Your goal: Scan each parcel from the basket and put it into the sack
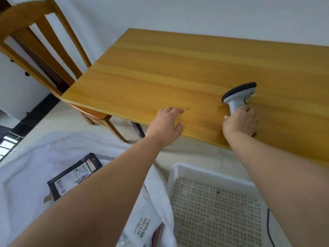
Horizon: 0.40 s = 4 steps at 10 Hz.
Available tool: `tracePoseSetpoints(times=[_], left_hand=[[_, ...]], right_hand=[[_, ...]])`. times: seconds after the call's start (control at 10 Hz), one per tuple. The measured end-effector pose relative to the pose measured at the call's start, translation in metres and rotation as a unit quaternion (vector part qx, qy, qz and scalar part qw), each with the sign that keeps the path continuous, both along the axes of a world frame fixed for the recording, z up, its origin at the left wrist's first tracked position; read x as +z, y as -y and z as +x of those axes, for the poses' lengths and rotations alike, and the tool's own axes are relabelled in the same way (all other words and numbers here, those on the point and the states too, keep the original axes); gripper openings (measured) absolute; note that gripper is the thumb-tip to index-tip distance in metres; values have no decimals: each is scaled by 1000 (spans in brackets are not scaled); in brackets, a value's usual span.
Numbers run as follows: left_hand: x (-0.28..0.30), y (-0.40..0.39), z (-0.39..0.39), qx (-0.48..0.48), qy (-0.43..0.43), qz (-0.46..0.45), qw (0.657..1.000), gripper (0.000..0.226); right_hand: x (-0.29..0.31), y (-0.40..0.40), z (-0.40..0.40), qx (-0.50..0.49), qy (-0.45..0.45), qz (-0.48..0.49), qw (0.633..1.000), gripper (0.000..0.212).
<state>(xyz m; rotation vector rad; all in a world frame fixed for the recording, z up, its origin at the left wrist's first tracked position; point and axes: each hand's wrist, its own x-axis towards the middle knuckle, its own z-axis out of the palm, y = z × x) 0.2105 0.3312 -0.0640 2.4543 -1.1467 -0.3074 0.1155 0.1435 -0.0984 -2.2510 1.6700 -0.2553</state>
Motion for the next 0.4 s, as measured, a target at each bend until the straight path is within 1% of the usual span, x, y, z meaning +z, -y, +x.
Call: tracePoseSetpoints(times=[0.1,0.2,0.3,0.4], left_hand=[[5,19,-7,-21,-2,4,1000,48],[28,26,-10,-38,1,7,999,48],[66,28,-13,-43,15,-26,999,47],[109,23,-23,-67,18,-10,998,45]], right_hand=[[8,4,-10,-4,-9,27,1000,81],[39,3,-18,18,-7,12,1000,71],[78,-7,-28,30,17,25,999,64],[113,-20,-43,35,68,56,995,49]])
